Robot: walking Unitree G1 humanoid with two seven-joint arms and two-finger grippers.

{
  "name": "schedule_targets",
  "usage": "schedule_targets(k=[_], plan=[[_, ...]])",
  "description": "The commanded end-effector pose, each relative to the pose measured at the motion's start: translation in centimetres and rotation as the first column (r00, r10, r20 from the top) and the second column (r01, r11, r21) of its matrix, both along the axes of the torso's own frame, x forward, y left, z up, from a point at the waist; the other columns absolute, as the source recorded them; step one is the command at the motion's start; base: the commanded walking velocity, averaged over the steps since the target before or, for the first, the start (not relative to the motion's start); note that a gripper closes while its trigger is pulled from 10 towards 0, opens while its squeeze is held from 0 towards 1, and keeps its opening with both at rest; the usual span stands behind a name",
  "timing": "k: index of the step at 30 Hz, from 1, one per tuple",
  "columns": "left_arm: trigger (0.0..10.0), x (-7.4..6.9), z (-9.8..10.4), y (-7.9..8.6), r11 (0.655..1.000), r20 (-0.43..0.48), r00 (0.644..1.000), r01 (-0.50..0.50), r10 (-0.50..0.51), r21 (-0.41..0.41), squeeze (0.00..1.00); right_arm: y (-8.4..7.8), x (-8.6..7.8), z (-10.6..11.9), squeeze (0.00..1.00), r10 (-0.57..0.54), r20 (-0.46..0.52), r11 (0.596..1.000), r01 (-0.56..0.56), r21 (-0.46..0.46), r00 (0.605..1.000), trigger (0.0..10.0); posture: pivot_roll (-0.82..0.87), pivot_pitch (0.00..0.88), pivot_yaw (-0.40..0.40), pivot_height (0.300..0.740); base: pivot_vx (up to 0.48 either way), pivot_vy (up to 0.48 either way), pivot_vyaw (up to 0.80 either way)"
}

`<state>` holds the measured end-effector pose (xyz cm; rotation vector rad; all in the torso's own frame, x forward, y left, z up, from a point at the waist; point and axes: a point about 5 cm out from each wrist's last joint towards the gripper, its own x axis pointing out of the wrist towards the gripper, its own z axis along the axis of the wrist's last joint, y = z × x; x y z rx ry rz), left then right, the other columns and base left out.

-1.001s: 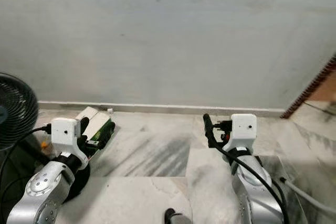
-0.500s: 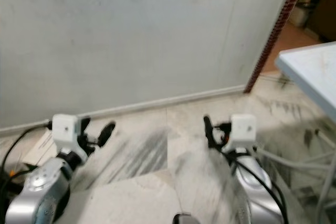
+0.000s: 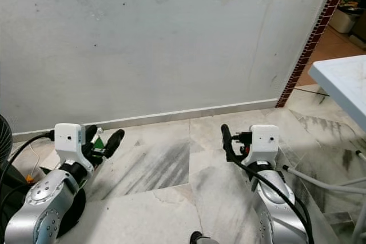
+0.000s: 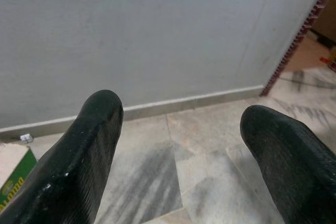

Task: Hang keys on a hook

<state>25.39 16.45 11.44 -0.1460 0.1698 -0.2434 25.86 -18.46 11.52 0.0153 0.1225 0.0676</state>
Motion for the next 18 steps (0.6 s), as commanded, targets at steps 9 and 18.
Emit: schedule_targets(k=[9, 18], plan=[[10.0, -0.22, -0.32, 0.10, 1.000, -0.020, 1.000, -0.002, 0.002, -0.003, 0.00, 0.26, 0.03, 0.33, 0.00, 0.016, 0.014, 1.000, -0.016, -0.007, 1.000, 10.0, -0.04, 0.126, 0.038, 0.740, 0.292, 0.308, 0.00], [10.0, -0.30, -0.46, 0.08, 1.000, -0.025, 1.000, 0.002, -0.002, 0.003, 0.00, 0.32, 0.10, 0.34, 0.00, 0.022, 0.013, 1.000, -0.022, -0.005, 1.000, 10.0, -0.03, 0.124, 0.036, 0.740, 0.302, 0.319, 0.00]])
